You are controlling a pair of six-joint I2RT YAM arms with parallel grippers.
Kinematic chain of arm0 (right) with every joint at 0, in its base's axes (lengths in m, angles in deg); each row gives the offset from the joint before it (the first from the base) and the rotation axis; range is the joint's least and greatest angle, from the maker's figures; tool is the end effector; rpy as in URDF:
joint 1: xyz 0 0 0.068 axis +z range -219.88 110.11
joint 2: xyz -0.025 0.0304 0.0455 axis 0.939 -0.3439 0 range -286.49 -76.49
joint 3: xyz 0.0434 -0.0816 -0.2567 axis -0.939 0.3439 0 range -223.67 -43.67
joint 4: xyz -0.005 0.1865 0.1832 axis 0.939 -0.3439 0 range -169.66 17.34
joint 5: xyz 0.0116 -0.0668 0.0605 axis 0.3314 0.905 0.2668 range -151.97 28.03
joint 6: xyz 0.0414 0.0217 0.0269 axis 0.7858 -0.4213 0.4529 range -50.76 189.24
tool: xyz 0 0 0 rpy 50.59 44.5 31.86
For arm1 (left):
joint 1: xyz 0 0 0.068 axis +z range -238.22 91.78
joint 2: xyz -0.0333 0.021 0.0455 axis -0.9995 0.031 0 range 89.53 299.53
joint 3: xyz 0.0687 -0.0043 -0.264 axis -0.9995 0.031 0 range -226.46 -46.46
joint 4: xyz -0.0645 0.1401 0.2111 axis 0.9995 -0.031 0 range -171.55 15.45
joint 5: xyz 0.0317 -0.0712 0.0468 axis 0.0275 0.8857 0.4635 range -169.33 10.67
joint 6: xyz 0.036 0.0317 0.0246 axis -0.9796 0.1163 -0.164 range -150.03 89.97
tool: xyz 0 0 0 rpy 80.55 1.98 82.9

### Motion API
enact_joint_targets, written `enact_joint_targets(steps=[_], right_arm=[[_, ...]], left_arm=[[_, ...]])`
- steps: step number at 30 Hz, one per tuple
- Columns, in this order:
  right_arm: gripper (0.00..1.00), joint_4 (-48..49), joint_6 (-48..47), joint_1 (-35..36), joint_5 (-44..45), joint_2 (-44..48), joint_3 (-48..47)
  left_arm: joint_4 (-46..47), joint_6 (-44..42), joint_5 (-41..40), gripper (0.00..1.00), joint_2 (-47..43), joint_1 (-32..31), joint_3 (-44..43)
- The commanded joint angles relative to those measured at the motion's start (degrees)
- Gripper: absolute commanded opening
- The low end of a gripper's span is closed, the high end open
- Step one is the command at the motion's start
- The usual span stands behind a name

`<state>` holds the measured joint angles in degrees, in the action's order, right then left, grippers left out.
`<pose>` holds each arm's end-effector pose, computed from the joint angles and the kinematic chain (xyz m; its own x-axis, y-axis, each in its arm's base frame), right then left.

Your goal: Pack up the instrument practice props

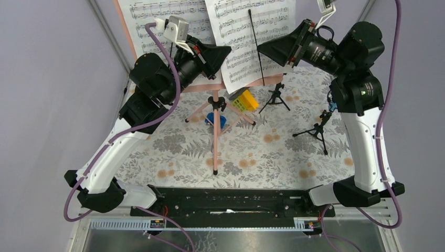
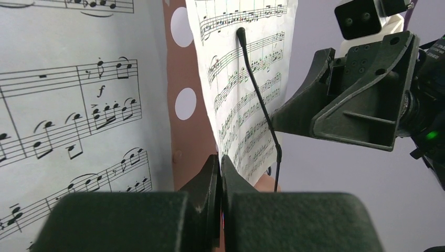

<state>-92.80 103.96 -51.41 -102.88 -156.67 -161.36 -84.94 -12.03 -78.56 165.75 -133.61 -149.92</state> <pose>0.2099 0.0948 0.6005 -0.2414 0.3732 -0.8958 -0.8453 0.3725 0.3830 0.1769 -0.1799 0.5671 -0.0292 -0.4104 -0.9114 0.7484 0.5954 -0.2921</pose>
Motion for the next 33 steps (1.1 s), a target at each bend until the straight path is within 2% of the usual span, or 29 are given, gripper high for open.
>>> enact_joint_targets(steps=[1,7,10,18,20,23,33], right_arm=[[0.53,0.8,-1.3,1.7,0.2,-1.6,-3.5],[0.48,2.0,-0.3,3.5,-1.7,-3.5,-4.8],[0.42,2.1,-0.2,3.7,-1.6,-4.0,-4.9],[0.08,4.4,-0.1,3.8,-1.5,-2.8,-3.2],[0.03,5.0,-1.0,3.8,-1.3,-2.0,-2.2],[0.00,5.4,-2.2,3.8,-0.9,-0.9,-1.0],[0.00,5.9,-3.7,3.8,0.8,0.2,1.4]], left_arm=[[3.1,0.1,-0.6,0.00,-1.6,-0.2,0.5],[3.0,0.0,-0.6,0.00,-1.8,-0.2,0.6],[3.0,0.0,-0.6,0.00,-1.9,-0.2,0.5],[3.1,-0.7,-1.7,0.00,-2.7,-0.2,1.1],[3.0,-1.1,-2.6,0.00,-3.0,-0.2,1.3],[2.9,-1.8,-3.5,0.00,-3.8,-0.2,1.3],[1.1,-4.0,-6.0,0.00,-8.4,-0.2,0.5]])
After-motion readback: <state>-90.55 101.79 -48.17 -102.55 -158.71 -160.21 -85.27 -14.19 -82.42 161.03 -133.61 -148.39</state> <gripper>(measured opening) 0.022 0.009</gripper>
